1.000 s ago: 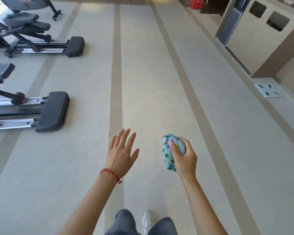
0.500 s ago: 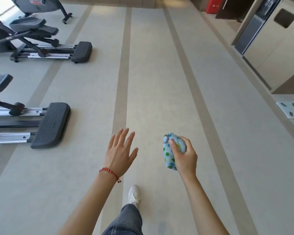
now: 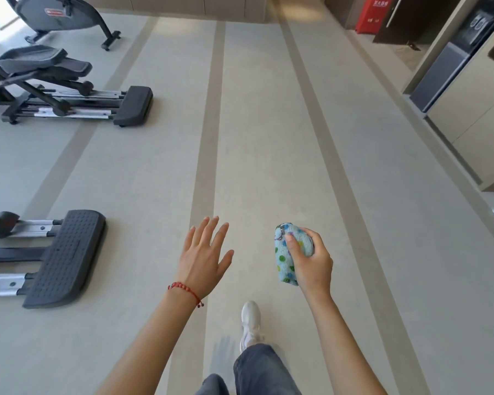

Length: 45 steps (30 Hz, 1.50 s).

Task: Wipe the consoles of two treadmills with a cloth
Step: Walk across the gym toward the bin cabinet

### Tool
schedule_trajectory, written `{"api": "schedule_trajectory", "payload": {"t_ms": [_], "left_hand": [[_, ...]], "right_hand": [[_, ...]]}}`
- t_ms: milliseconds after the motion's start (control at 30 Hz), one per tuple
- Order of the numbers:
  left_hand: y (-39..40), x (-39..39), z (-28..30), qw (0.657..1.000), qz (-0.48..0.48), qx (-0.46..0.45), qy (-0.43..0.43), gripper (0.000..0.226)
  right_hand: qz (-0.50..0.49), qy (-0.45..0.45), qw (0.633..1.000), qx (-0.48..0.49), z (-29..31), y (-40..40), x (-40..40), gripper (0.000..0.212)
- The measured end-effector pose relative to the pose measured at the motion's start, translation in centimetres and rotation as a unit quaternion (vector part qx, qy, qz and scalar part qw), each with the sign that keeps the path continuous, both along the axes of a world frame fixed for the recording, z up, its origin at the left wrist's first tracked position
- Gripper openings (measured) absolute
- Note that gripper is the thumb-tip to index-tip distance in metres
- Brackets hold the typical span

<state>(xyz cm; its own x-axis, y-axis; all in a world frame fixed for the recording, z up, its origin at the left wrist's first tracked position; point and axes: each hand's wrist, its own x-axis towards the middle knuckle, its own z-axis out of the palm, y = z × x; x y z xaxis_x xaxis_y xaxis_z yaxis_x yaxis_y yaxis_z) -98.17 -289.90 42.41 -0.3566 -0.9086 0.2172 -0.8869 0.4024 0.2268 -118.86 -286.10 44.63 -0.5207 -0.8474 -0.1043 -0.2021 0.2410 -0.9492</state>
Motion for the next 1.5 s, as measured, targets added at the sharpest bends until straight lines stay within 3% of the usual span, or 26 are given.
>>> {"api": "schedule_trajectory", "payload": {"t_ms": [500, 1000, 1500], "left_hand": [[-32.1, -7.0, 1.4, 0.999, 0.044, 0.005, -0.011, 0.054], [-66.3, -8.4, 0.9, 1.000, 0.003, 0.005, -0.017, 0.055], [-94.1, -13.7, -1.4, 0.999, -0.004, 0.026, -0.020, 0.054]], "right_hand": [[0.020, 0.000, 1.000, -0.001, 0.9, -33.9, -7.7, 0.025], [-0.003, 0.006, 1.000, 0.011, 0.2, -66.2, -9.0, 0.022], [-0.001, 0.002, 1.000, 0.023, -1.8, -94.3, -14.5, 0.023]]}}
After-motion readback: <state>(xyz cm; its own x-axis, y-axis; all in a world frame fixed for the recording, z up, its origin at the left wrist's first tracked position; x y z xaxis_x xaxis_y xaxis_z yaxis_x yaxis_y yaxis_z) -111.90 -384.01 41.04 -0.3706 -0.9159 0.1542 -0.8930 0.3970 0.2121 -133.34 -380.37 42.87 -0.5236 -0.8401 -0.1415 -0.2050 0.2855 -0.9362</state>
